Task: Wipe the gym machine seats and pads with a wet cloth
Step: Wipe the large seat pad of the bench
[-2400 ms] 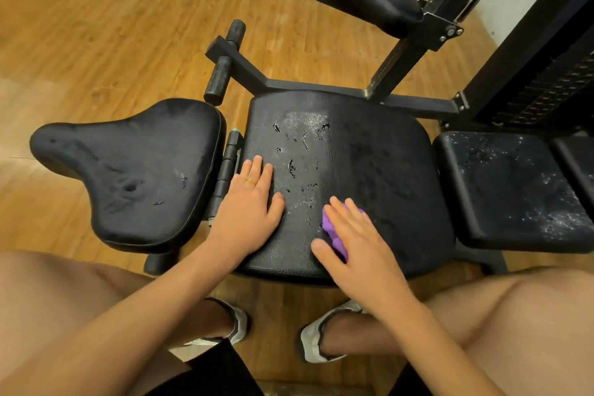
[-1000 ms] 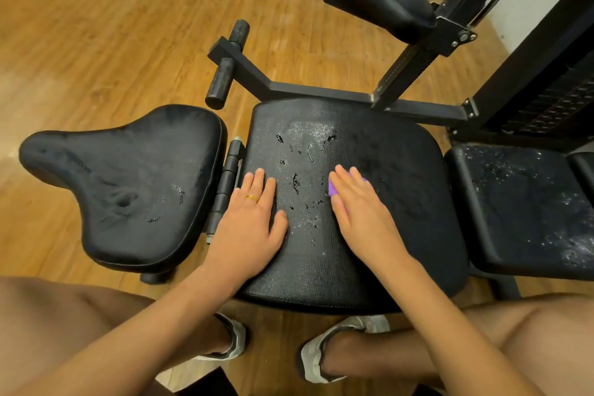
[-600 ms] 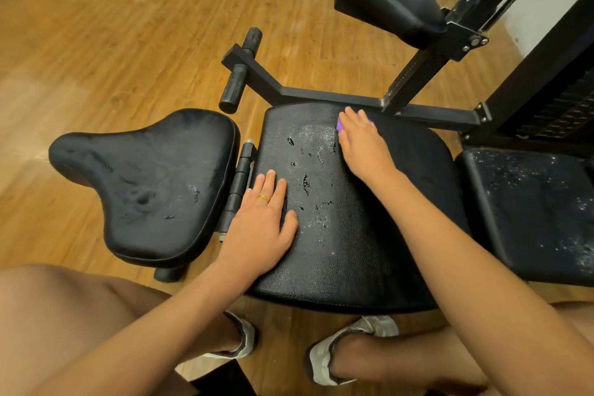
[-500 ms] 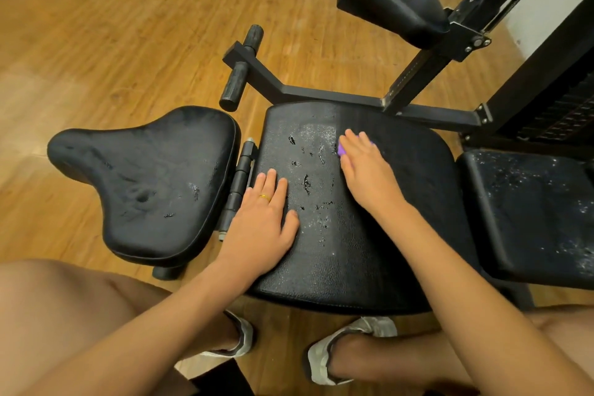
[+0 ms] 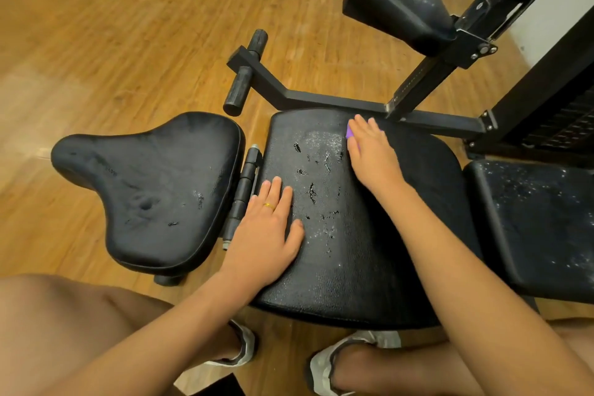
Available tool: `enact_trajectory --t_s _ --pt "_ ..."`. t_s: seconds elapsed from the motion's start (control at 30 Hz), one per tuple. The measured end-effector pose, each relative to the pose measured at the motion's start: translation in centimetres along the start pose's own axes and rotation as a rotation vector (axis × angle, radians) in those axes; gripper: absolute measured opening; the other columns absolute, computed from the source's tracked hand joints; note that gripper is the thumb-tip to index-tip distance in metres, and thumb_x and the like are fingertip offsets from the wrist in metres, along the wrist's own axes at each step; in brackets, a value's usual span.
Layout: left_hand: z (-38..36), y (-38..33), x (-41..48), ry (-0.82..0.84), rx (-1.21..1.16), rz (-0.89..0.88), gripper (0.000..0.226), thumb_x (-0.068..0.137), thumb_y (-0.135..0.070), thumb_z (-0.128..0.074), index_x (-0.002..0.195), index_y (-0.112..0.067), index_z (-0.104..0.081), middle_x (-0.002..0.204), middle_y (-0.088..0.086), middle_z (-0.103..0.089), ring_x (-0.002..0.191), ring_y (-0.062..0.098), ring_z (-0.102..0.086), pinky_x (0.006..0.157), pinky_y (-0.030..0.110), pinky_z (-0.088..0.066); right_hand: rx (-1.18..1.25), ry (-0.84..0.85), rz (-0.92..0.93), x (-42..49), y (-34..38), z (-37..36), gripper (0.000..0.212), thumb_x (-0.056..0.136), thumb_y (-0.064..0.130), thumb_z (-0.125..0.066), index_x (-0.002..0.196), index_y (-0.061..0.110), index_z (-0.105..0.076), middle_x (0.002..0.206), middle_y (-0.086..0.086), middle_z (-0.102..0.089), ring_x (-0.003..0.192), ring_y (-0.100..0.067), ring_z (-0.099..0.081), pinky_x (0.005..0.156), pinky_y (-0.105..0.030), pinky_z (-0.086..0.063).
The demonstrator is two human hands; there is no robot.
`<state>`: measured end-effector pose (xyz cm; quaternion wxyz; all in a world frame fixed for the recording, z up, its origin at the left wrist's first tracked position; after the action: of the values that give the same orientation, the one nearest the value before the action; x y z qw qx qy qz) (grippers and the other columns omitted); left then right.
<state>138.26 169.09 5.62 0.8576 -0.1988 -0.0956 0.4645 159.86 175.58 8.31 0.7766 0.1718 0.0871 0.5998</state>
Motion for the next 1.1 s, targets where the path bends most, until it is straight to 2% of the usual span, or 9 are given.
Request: enact_trajectory --t_s 0.1,0.23,0.37,0.47,0.57,0.73,0.87,0.97,1.1 --pt "0.3 0.2 -0.3 -0.012 -0.025 0.02 0.08 0.089 -0.054 -0.015 0.155 -0.011 -0.028 0.166 0.008 -0.013 0.153 0.023 -0.007 0.124 0.04 -0.01 -0.018 -0.027 -0.034 2.5 0.1 0.1 0.042 0.106 0.017 -0.031 0.145 0.004 -0.04 0.157 -0.01 -0.032 0.146 -0.034 -0.022 0.116 -0.044 -0.02" --pt "0.8 0.2 -0.2 -0.019 -0.009 0.011 0.081 0.088 -0.053 -0.015 0.154 -0.01 -0.029 0.165 0.011 -0.014 0.153 0.025 -0.009 0.123 0.039 -0.008 -0.012 -0.026 0.016 -0.5 1.2 0.5 0.036 0.104 0.013 -0.036 0.136 0.001 -0.049 0.152 -0.013 -0.039 0.14 -0.037 -0.03 0.113 -0.043 -0.023" --pt "0.7 0.0 -0.2 -0.02 0.003 0.006 0.08 0.089 -0.052 -0.016 0.154 -0.008 -0.03 0.164 0.013 -0.016 0.153 0.027 -0.01 0.123 0.04 -0.008 0.019 0.048 0.07 -9.2 2.1 -0.9 0.041 0.103 0.017 -0.041 0.142 0.007 -0.048 0.154 -0.008 -0.04 0.145 -0.031 -0.03 0.118 -0.037 -0.018" --pt "0.7 0.1 -0.2 -0.025 0.002 0.003 0.08 0.088 -0.052 -0.017 0.153 -0.006 -0.032 0.163 0.015 -0.018 0.152 0.029 -0.012 0.122 0.042 -0.009 0.039 0.058 0.102 -17.5 3.3 -1.2 0.045 0.101 0.028 -0.036 0.139 0.011 -0.054 0.15 -0.003 -0.046 0.143 -0.026 -0.036 0.119 -0.037 -0.023" --pt "0.6 0.3 -0.2 -0.024 0.011 0.002 0.08 0.089 -0.051 -0.018 0.152 -0.005 -0.033 0.163 0.017 -0.02 0.152 0.031 -0.014 0.122 0.044 -0.012 0.03 0.078 0.079 -22.8 3.8 -1.4 0.047 0.1 0.029 -0.034 0.138 0.014 -0.056 0.149 0.0 -0.048 0.142 -0.022 -0.038 0.115 -0.036 -0.025" --pt "0.4 0.4 -0.2 -0.002 0.009 0.027 0.072 0.093 -0.046 -0.026 0.154 -0.008 -0.029 0.164 0.013 -0.015 0.153 0.027 -0.009 0.123 0.04 -0.007 0.021 0.097 0.035 -19.4 3.4 -1.5 0.046 0.104 0.029 -0.031 0.145 0.016 -0.047 0.156 0.0 -0.038 0.147 -0.021 -0.027 0.118 -0.026 -0.011" --pt "0.6 -0.1 -0.5 -0.008 0.008 0.023 0.069 0.095 -0.044 -0.028 0.155 -0.009 -0.028 0.165 0.013 -0.015 0.153 0.026 -0.009 0.122 0.039 -0.007 0.005 0.091 -0.044 -14.5 2.5 -1.3 0.044 0.107 0.023 -0.033 0.15 0.015 -0.036 0.161 -0.001 -0.027 0.15 -0.022 -0.016 0.121 -0.033 -0.01" --pt "0.9 -0.1 -0.8 -0.015 0.004 0.028 0.068 0.097 -0.044 -0.029 0.155 -0.01 -0.027 0.165 0.012 -0.013 0.153 0.025 -0.008 0.122 0.038 -0.006 -0.024 0.1 -0.024 -15.3 3.3 -1.3 0.043 0.106 0.022 -0.033 0.147 0.013 -0.04 0.159 -0.003 -0.03 0.149 -0.025 -0.02 0.121 -0.035 -0.013" --pt "1.0 -0.4 -0.8 -0.032 0.003 0.011 0.07 0.094 -0.044 -0.029 0.153 -0.007 -0.031 0.164 0.015 -0.018 0.152 0.029 -0.013 0.122 0.038 -0.01 -0.025 0.087 0.044 -21.9 4.3 -1.1 0.044 0.102 0.025 -0.033 0.14 0.012 -0.052 0.151 -0.004 -0.044 0.143 -0.027 -0.036 0.118 -0.037 -0.024"
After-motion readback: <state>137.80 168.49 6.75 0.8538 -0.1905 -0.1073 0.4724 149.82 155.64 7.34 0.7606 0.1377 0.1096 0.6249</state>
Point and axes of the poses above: each hand's wrist, its own x-axis towards the middle knuckle, its own z-axis out of the back of the hand, y = z × x, the point moved 10 cm from there along x, towards the middle knuckle
